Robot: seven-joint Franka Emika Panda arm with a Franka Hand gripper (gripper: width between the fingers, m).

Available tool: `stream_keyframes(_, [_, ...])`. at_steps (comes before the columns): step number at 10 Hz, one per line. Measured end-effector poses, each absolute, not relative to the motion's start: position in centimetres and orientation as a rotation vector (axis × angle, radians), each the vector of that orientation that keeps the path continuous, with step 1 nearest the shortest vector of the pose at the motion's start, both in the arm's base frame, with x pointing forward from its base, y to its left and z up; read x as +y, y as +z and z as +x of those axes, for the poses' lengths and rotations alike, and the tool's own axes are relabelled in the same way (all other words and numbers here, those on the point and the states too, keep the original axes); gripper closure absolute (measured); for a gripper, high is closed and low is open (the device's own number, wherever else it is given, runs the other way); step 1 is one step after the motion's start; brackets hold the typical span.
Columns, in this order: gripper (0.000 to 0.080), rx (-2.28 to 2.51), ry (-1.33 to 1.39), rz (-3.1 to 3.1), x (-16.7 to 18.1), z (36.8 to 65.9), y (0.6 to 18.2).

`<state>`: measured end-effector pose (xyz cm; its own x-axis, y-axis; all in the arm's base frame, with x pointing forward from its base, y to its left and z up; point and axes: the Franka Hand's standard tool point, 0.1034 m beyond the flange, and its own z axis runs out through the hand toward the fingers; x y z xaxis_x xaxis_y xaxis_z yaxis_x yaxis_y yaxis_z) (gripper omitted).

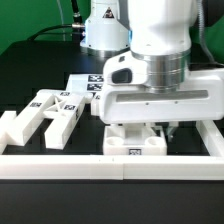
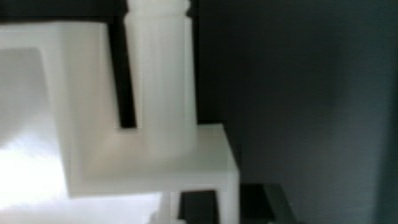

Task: Assemble chair

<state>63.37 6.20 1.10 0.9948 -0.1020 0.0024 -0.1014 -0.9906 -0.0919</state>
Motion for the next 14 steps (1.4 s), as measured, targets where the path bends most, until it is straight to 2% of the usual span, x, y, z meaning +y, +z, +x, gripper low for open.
stream_keyframes(7, [0.0765, 0.066, -0.047, -3.043, 11.2, 64.7, 1.7])
stream_keyframes(10, [0.0765, 0.059, -0.048, -3.045, 11.2, 64.7, 1.7])
stream_keyframes(11, [0.0669, 0.066, -0.046, -3.05, 10.7, 64.7, 1.6])
stream_keyframes(12, [0.0534, 0.074, -0.046, -3.057, 10.2, 64.7, 1.6])
stream_keyframes(13, [0.0534, 0.083, -0.046, -3.064, 9.6, 64.7, 1.5])
stream_keyframes(14, [0.033, 0.092, -0.047, -3.069, 9.1, 64.8, 1.6])
